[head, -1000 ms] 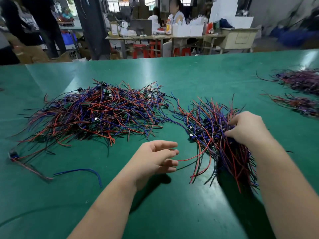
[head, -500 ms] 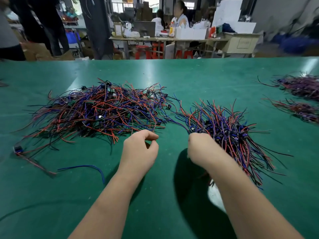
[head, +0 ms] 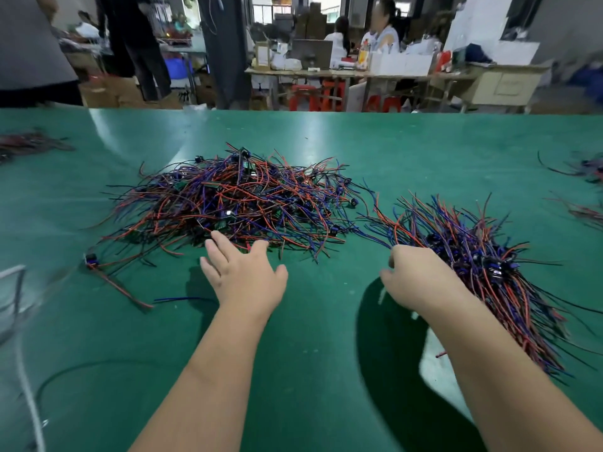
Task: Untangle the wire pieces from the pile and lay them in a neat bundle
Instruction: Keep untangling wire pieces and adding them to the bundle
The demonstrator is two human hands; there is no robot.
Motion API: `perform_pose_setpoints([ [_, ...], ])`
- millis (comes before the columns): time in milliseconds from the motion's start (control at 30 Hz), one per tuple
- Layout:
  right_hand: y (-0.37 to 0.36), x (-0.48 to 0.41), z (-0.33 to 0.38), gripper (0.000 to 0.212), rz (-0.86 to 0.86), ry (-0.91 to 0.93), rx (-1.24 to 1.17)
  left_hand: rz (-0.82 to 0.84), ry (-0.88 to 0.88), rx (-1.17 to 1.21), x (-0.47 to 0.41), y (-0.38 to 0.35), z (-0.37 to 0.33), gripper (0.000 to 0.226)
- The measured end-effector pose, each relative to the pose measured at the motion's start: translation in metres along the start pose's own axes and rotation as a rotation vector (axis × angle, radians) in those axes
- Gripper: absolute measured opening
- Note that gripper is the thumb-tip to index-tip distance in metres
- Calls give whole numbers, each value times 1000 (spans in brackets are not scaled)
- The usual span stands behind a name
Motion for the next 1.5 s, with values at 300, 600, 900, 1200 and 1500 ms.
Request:
perform_pose_setpoints([
  [300, -11, 8, 20, 18, -151, 118, -135, -182, -20, 200, -16, 16, 16, 18],
  [600, -19, 13, 19, 14, -276, 230, -445, -302, -89, 669, -11, 14, 6, 21],
  [900, -8, 31, 40, 40, 9, 575, -1228, -322, -935, 789, 84, 30, -74, 26],
  [1200, -2, 12, 23, 16, -2, 283, -1842, -443, -586, 880, 60, 34, -56, 6],
  [1500, 6, 12, 16, 17, 61, 148, -2080, 46, -509, 827, 45, 19, -58, 37],
])
Point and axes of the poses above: each hand's wrist, its own x-axis away from the middle knuckle, its own y-axis out of the back of the hand, z = x × y, the point moved 3 cm from there along -x, towards the middle knuckle
